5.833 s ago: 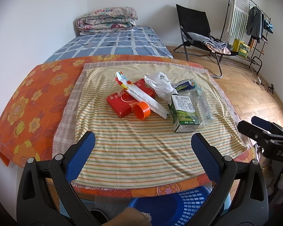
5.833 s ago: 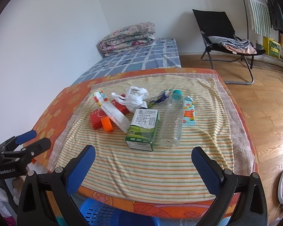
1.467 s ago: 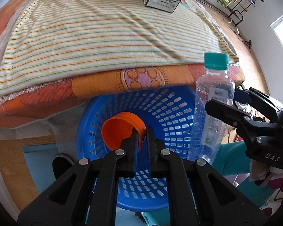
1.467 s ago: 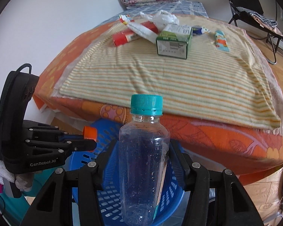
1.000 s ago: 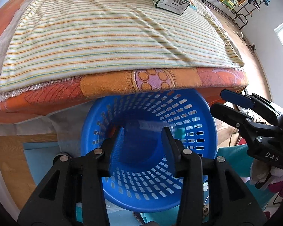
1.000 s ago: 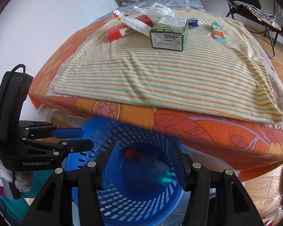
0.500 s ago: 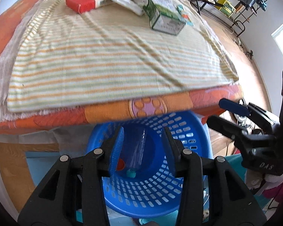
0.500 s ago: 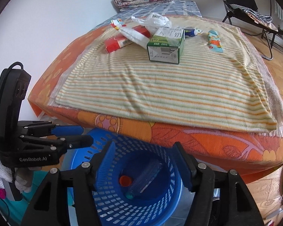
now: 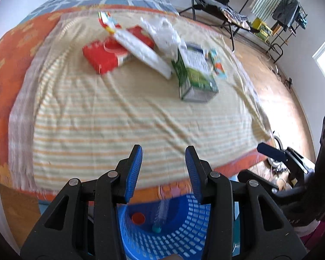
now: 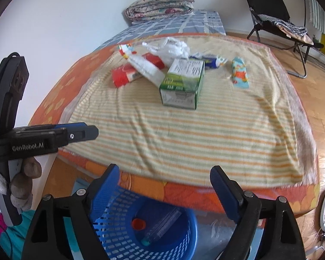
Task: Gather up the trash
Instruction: 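Raise both open tools back over the bed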
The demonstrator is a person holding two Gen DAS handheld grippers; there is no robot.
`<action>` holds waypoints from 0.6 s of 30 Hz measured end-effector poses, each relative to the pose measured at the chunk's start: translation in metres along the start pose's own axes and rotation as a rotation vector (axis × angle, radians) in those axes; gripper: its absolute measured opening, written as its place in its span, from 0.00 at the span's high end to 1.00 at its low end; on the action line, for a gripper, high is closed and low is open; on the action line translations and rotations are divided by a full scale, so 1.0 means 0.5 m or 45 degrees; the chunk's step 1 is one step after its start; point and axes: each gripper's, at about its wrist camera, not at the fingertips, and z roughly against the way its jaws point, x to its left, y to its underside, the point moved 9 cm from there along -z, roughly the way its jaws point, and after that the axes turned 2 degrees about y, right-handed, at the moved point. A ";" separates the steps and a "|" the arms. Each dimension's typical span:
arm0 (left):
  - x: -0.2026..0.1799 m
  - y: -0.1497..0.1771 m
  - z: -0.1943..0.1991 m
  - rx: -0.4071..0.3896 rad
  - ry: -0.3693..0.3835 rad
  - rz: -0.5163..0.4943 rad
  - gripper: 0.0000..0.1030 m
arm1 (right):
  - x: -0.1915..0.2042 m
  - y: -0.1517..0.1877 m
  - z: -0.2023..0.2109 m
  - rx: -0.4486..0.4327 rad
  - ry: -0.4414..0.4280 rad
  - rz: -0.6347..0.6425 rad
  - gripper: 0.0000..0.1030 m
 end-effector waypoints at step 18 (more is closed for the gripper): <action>0.106 -0.210 0.016 -0.173 -0.012 0.190 0.59 | -0.027 -0.142 -0.026 -0.016 0.069 0.030 0.12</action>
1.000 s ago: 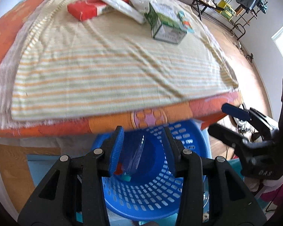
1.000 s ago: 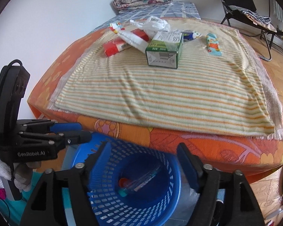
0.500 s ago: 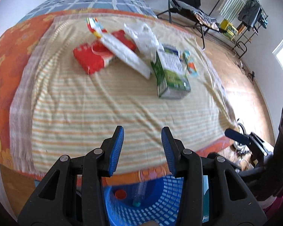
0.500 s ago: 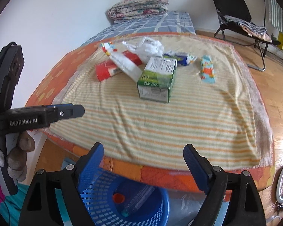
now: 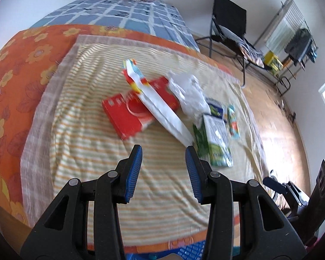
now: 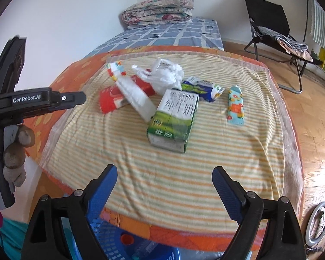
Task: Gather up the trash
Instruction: 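Raise both open tools back over the bed, then grasp the white striped strip with the left tool while the right tool grasps the milk carton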
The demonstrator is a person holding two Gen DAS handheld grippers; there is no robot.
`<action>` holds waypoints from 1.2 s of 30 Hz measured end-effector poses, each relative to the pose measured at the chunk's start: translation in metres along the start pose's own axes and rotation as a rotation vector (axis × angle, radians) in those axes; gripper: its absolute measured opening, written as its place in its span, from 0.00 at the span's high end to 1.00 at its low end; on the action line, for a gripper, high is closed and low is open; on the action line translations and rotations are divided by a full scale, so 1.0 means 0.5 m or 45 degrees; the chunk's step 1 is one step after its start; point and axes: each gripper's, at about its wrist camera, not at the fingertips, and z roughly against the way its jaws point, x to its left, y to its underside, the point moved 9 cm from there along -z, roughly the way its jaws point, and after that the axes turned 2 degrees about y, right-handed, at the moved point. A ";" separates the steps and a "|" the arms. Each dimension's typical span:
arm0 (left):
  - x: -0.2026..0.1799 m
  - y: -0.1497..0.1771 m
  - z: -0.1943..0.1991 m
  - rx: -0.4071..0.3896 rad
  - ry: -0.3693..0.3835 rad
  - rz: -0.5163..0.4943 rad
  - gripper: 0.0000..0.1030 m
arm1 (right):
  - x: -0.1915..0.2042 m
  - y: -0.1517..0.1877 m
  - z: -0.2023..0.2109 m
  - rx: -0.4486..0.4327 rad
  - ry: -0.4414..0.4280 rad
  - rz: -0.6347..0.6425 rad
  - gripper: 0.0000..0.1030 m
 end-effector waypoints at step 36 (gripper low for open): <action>0.102 -0.177 -0.196 -0.033 0.015 0.278 0.59 | -0.083 -0.179 -0.254 0.207 -0.055 -0.376 0.12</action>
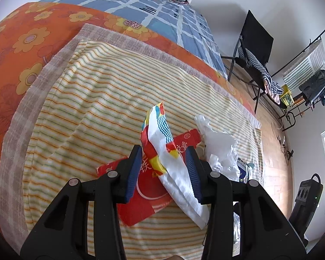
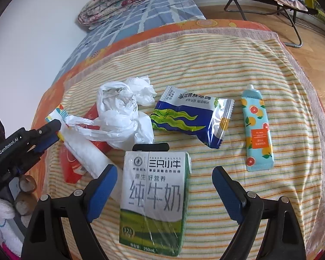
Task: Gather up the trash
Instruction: 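Grasp the white striped strip with the left tool while the right tool grasps the milk carton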
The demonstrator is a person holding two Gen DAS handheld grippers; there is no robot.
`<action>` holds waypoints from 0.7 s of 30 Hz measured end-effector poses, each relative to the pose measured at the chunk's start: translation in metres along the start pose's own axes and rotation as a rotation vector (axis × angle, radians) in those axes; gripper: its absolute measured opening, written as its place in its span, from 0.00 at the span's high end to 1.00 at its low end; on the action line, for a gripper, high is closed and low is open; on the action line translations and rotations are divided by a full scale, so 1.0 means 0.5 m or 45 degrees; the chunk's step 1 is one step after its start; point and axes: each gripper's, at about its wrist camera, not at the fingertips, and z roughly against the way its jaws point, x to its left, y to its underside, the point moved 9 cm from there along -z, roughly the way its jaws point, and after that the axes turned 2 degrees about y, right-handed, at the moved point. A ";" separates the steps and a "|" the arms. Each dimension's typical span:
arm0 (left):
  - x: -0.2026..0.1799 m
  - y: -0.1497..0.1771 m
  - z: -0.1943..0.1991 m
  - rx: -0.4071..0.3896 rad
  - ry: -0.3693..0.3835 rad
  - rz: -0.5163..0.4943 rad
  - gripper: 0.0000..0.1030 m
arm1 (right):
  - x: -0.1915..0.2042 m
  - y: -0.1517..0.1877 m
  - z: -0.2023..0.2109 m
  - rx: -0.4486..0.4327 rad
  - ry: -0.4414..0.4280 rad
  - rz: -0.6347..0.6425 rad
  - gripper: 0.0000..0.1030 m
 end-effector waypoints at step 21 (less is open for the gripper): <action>-0.029 0.010 -0.020 -0.005 0.009 -0.082 0.92 | 0.005 -0.006 -0.029 0.028 -0.031 0.002 0.28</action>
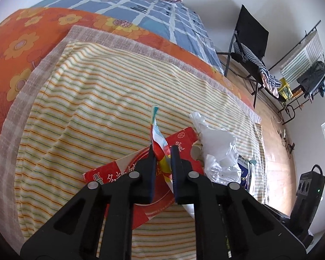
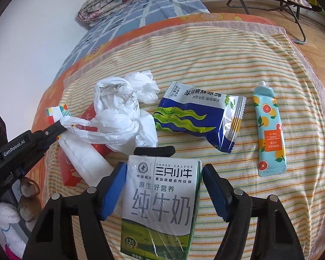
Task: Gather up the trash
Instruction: 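Grasp the white striped strip with the left tool while the right tool grasps the milk carton, then carry strip and milk carton into the blue basket and open both tools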
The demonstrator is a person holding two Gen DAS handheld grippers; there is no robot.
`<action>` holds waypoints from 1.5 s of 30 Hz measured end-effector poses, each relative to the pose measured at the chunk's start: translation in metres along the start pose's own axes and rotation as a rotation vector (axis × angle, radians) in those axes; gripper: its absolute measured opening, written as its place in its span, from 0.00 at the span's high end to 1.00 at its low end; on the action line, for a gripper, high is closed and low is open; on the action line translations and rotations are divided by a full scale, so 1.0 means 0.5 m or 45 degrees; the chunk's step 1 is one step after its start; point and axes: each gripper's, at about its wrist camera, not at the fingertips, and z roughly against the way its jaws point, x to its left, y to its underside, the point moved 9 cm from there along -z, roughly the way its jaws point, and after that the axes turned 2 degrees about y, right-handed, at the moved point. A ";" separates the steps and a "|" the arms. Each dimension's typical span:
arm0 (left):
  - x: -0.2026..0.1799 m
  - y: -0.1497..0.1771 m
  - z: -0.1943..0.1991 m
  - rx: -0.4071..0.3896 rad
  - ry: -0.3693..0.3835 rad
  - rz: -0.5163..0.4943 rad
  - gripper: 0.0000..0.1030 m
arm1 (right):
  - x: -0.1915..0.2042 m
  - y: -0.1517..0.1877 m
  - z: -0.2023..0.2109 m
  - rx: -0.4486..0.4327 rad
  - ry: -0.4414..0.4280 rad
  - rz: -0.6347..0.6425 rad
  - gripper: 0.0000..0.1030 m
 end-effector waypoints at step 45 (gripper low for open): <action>-0.114 0.103 0.303 -0.199 0.047 -0.313 0.99 | 0.005 0.102 0.253 -0.309 -0.030 0.118 0.30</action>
